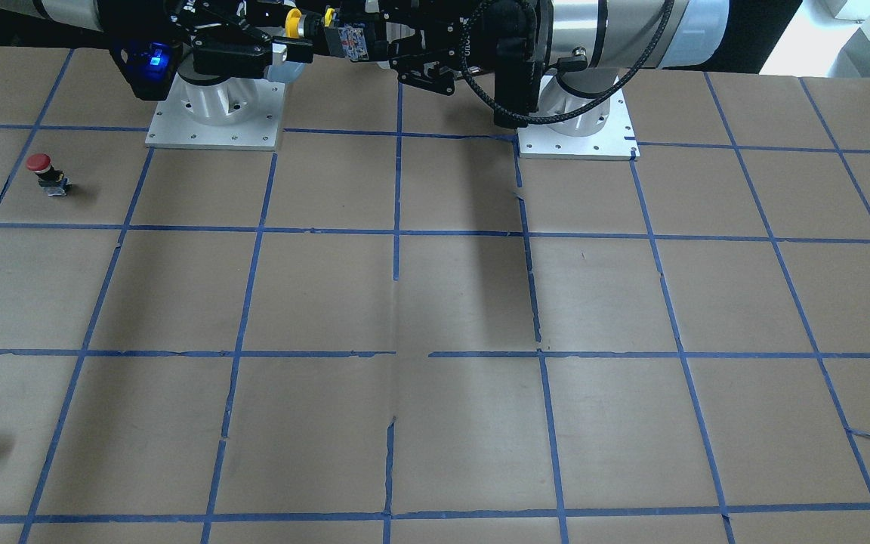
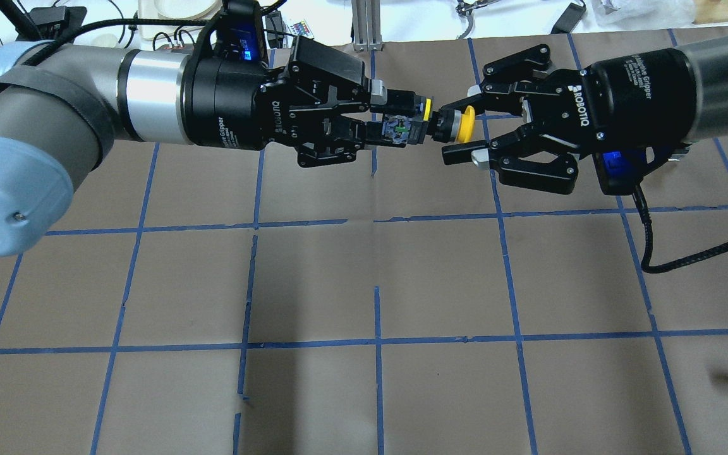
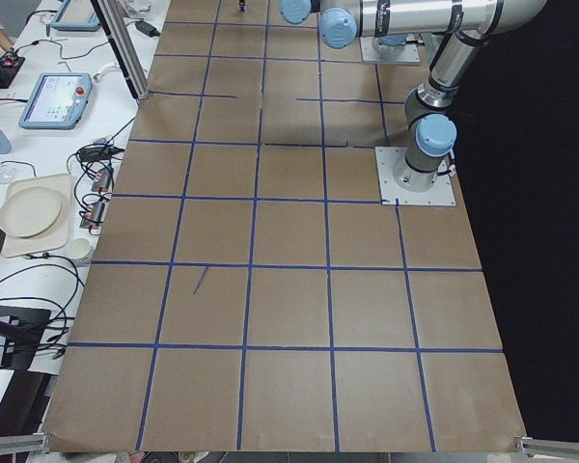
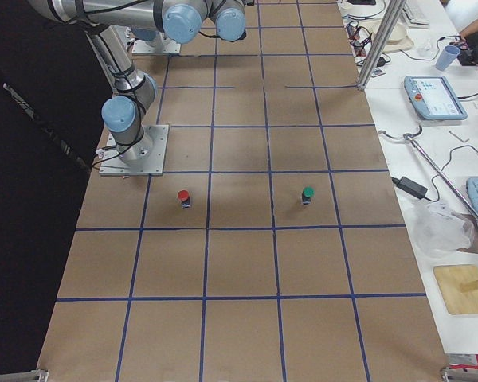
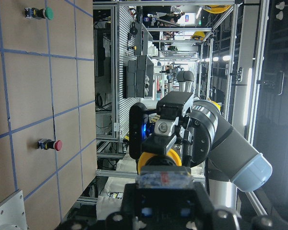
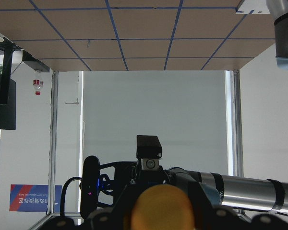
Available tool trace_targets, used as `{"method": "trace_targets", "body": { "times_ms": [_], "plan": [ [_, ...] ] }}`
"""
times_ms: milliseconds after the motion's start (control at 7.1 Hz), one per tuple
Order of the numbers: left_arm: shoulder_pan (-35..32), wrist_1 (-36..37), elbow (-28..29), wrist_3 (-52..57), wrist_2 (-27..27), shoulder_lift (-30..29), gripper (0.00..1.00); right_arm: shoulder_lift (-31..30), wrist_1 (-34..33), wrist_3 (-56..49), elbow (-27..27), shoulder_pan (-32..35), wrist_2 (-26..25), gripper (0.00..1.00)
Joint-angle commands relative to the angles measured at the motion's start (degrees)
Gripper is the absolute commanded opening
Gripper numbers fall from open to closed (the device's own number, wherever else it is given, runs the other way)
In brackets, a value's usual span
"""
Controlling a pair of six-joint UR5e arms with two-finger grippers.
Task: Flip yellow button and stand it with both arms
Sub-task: 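Open the left gripper and pull it away from the button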
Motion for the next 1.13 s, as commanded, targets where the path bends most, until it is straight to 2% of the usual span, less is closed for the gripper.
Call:
{"method": "trace_targets", "body": {
  "times_ms": [0, 141, 282, 423, 564, 987],
  "plan": [
    [0.1, -0.1, 0.0, -0.3, 0.2, 0.0, 0.02, 0.0, 0.0, -0.1, 0.0, -0.1, 0.0, 0.2],
    [0.1, 0.0, 0.0, -0.3, 0.4, 0.0, 0.03, 0.0, 0.0, -0.1, -0.1, -0.1, 0.0, 0.19],
    [0.1, 0.0, 0.0, 0.0, 0.6, 0.0, 0.19, 0.0, 0.0, 0.0, -0.5, -0.1, 0.0, 0.19],
    [0.1, 0.1, 0.3, -0.5, 0.6, 0.0, 0.87, 0.1, 0.0, 0.0, -0.9, -0.1, 0.1, 0.18],
    [0.1, 0.2, 0.4, -2.3, 0.6, 0.0, 1.0, 0.1, 0.0, 0.0, -0.9, -0.1, 0.1, 0.18],
    [0.3, 0.1, 1.0, -3.0, 1.2, -0.2, 1.0, 0.4, -0.2, 0.2, -1.4, -0.3, -0.2, 0.17]
  ]
}}
